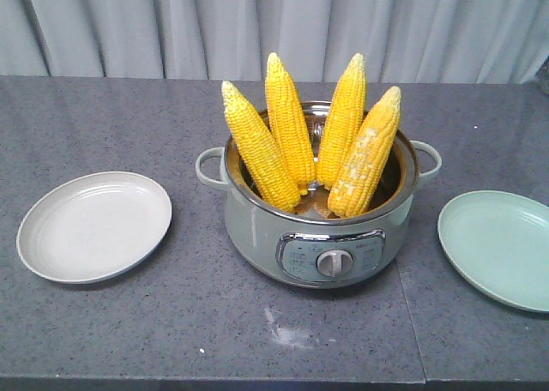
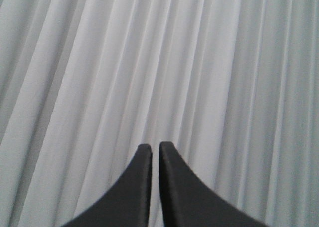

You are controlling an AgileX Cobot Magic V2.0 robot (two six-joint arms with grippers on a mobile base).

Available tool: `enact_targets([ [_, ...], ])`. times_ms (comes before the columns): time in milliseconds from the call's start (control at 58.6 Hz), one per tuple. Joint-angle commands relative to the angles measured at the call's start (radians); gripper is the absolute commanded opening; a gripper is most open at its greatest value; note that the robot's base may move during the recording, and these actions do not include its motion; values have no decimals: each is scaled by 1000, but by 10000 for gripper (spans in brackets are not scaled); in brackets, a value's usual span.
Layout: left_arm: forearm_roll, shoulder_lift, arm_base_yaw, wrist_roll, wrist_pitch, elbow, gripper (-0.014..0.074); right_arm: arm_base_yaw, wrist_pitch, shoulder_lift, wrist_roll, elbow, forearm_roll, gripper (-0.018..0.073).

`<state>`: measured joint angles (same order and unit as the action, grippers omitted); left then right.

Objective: Distribute corn equally
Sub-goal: 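Reach both grippers into the pot and grasp one corn cob each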

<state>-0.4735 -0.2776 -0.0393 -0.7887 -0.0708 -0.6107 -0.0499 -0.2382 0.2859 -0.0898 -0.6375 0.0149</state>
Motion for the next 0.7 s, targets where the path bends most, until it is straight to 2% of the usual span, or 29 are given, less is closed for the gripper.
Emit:
enact_targets([
  [0,-6,-99,-11,-13,-35,-97,106,4,132,67,37,-53,-6,438],
  [85,-5,-168,-34,-14,-34,-151,201,4,218,85,31,-51,-6,519],
  [154,-4,-216,-62,-14,-29,-179,294,4,251,85,27,-51,-6,549],
  [239,-4,-259,-97,-14,-5,-206,407,4,238,87,27,-51,-5,549],
  [324,-4,-304,-138,-14,36,-230,483,4,182,102,28,-52,-5,549],
  [410,-4,-351,-180,-13,71,-262,521,4,117,149,29,-85,11,548],
  [546,-5,-447,-249,-3,143,-338,525,-1,-69,316,52,-248,29,548],
  [615,-4,-498,-286,29,188,-370,524,-16,-179,422,104,-358,64,548],
  [683,3,-552,-321,66,228,-401,524,-34,-258,522,175,-459,140,548],
])
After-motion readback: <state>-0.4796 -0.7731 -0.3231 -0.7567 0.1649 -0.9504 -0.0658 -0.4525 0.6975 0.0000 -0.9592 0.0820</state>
